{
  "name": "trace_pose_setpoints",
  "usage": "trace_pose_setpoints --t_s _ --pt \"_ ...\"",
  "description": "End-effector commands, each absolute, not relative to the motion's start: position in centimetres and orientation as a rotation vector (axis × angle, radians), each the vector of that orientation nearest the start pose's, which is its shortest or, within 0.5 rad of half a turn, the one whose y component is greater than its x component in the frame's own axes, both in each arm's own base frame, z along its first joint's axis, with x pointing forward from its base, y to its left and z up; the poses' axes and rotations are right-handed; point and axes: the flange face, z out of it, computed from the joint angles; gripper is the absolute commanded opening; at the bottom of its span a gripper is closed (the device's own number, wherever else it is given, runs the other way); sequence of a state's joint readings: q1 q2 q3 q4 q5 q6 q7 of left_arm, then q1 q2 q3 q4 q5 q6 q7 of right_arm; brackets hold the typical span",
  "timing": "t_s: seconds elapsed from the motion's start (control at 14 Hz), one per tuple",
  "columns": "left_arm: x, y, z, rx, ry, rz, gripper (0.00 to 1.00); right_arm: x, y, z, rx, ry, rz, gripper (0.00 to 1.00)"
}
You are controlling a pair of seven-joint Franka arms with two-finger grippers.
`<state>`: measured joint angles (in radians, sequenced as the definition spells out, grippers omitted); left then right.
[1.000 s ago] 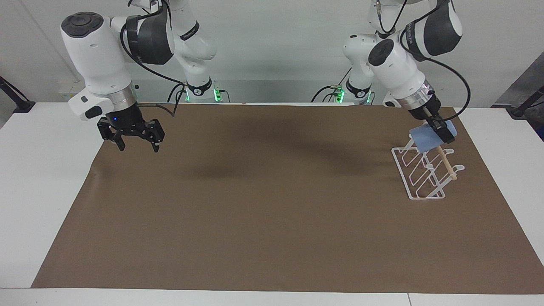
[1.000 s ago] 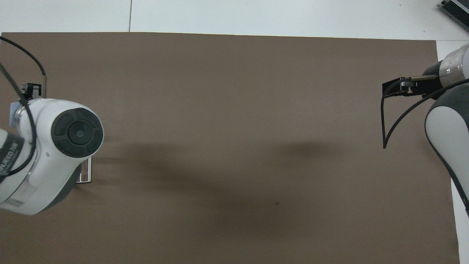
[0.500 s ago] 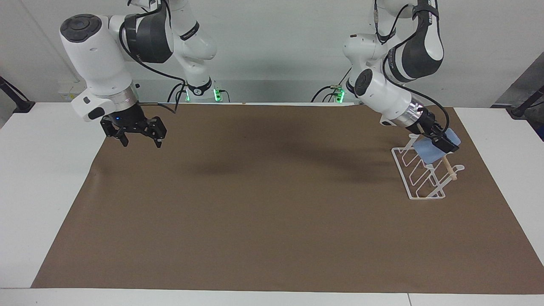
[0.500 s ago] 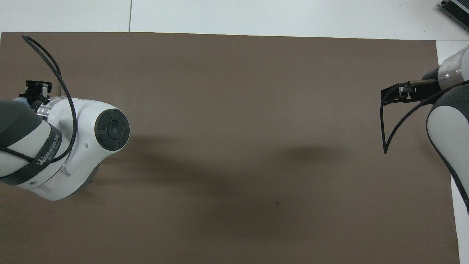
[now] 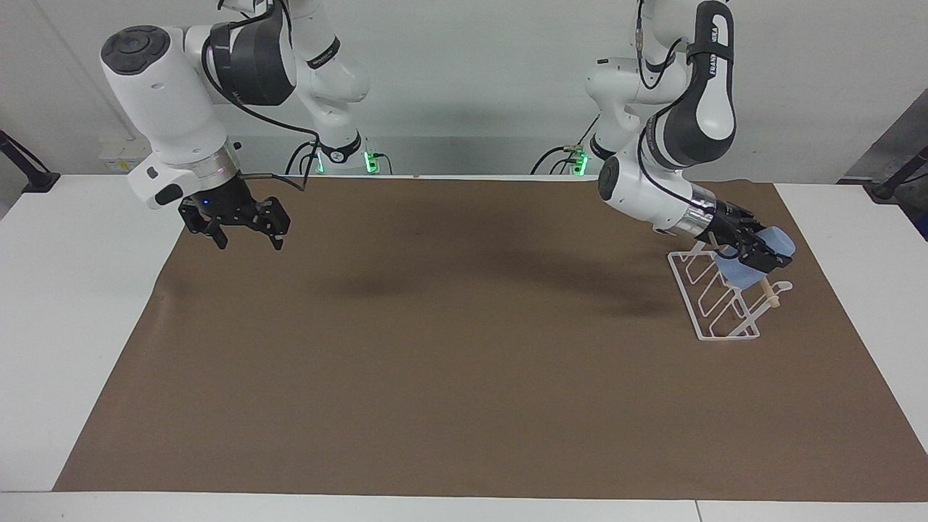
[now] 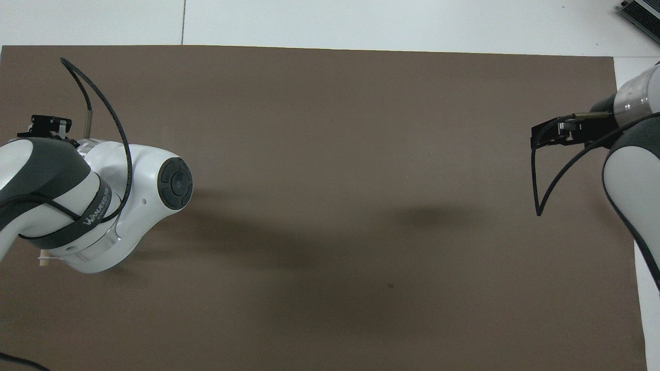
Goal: Hang cup on cup holder
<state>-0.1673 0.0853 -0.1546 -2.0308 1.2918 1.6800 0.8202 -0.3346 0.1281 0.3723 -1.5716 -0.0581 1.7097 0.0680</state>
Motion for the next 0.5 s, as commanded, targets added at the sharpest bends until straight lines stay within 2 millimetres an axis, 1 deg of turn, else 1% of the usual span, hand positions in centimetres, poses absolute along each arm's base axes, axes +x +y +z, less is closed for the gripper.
trace_pose_setpoints --t_s 0.0,0.21,0.29,0.43 --pt "55.4 -8.4 43.1 -1.331 1.377 0.741 0.00 59.3 0.6 56.9 -3.140 0.082 -0.019 1.00" --pt "55.5 -8.2 42.6 -1.330 1.376 0.745 0.00 59.2 0.6 57.0 -3.141 0.080 -0.011 1.00" --pt "55.6 -8.2 42.5 -1.340 1.370 0.722 0.00 59.2 0.6 57.0 -3.141 0.075 -0.016 1.00" --pt "55.9 -7.1 41.8 -1.348 1.392 0.706 0.00 59.2 0.9 57.0 -3.141 0.068 -0.016 1.00"
